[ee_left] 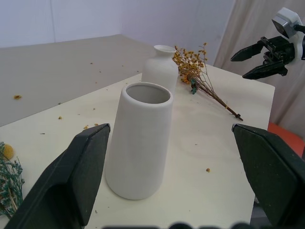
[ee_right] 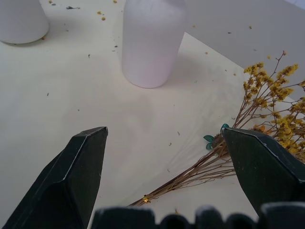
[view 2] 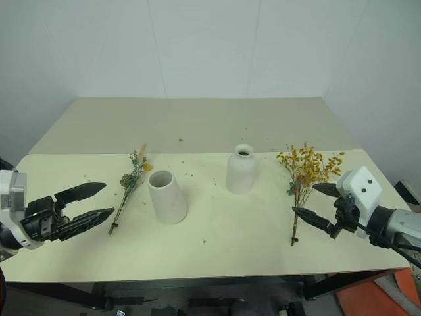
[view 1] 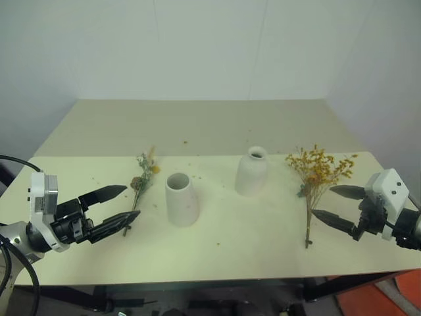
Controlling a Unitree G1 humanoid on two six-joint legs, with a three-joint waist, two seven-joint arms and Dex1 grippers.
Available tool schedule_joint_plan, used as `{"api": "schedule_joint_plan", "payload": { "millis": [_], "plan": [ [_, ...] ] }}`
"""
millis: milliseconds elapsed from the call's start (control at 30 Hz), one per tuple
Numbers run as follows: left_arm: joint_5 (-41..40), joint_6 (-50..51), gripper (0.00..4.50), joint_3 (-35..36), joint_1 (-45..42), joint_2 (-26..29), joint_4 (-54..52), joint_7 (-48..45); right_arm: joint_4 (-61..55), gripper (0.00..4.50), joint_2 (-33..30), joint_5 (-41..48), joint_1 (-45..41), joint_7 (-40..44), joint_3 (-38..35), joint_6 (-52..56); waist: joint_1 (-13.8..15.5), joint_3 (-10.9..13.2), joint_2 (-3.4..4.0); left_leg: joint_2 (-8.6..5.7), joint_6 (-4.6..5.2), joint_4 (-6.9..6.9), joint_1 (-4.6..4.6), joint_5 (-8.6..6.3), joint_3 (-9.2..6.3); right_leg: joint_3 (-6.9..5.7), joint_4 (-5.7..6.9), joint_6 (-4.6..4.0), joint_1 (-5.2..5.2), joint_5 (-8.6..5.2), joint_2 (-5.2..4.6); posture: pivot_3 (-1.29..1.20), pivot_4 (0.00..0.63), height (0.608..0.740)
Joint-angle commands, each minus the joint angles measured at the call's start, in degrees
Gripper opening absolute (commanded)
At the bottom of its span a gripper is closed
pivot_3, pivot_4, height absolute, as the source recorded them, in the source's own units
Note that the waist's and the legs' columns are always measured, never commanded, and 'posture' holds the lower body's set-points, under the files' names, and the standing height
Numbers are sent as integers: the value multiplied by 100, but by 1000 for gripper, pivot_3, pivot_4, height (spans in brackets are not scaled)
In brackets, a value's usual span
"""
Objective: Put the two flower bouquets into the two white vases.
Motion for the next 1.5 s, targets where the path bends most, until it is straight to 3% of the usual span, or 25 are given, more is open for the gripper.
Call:
{"api": "schedule_joint_plan", "payload": {
  "millis": [33,400,600,767,1033,1233,1500],
  "plan": [
    [-90,-87,4486,147,-22,37,-37,-44,-71,4500,-99,-14,-12,44,-271,-152,0,0,0,0,0,0,0,0,0,0,0,0,0,0,0,0,150,740],
    [-206,-100,4486,154,-179,34,-72,-18,-88,4500,-128,28,-63,13,-271,-16,-1,0,0,0,0,0,2,0,0,0,1,0,1,0,0,0,150,740],
    [-909,-18,4486,-137,-1853,235,42,349,-79,4500,-209,292,-219,-384,-412,833,37,1,-3,-2,0,9,-3,0,-10,-9,0,4,7,2,0,0,150,740],
    [-450,-174,4486,-1297,-3317,84,518,29,-10,4500,-412,70,-332,-754,2,1391,18,-1,-1,-9,1,9,-5,-1,-14,-8,-1,2,10,4,-1,0,150,740],
    [919,-885,4486,-2922,-4573,-588,1540,-833,798,4500,35,-66,-1872,-1975,995,3060,-47,-2,-2,-11,2,12,-13,0,-16,-1,1,-25,2,26,5,0,150,740],
    [1351,-1186,4486,-3207,-4719,-954,1865,-1021,956,4500,638,101,-2570,-2521,999,4244,-11,-1,-2,-12,7,13,-27,-3,-19,-1,-3,-28,-7,30,3,0,150,740],
    [1371,-1151,4486,-3097,-4575,-1196,1687,-836,1292,4500,956,-102,-2882,-2905,1073,4584,-6,-2,-2,-12,7,20,-28,-2,-23,-5,-1,-23,-4,32,2,0,150,740]
  ]
}}
